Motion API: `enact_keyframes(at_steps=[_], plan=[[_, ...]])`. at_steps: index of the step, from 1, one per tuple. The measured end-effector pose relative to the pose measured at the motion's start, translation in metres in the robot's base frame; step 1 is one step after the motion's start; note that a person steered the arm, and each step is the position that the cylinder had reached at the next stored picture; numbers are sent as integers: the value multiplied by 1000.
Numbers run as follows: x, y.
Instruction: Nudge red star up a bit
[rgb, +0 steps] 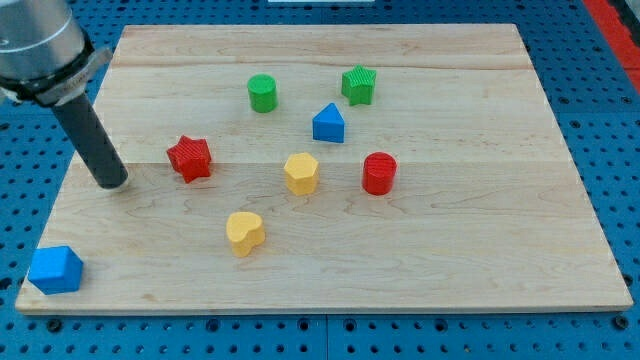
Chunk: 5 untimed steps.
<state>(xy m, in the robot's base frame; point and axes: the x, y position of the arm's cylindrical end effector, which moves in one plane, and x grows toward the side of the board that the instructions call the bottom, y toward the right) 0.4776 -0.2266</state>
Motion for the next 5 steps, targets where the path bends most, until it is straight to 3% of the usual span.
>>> enact_keyframes(at_steps=[3,5], plan=[[2,54],[-38,70]])
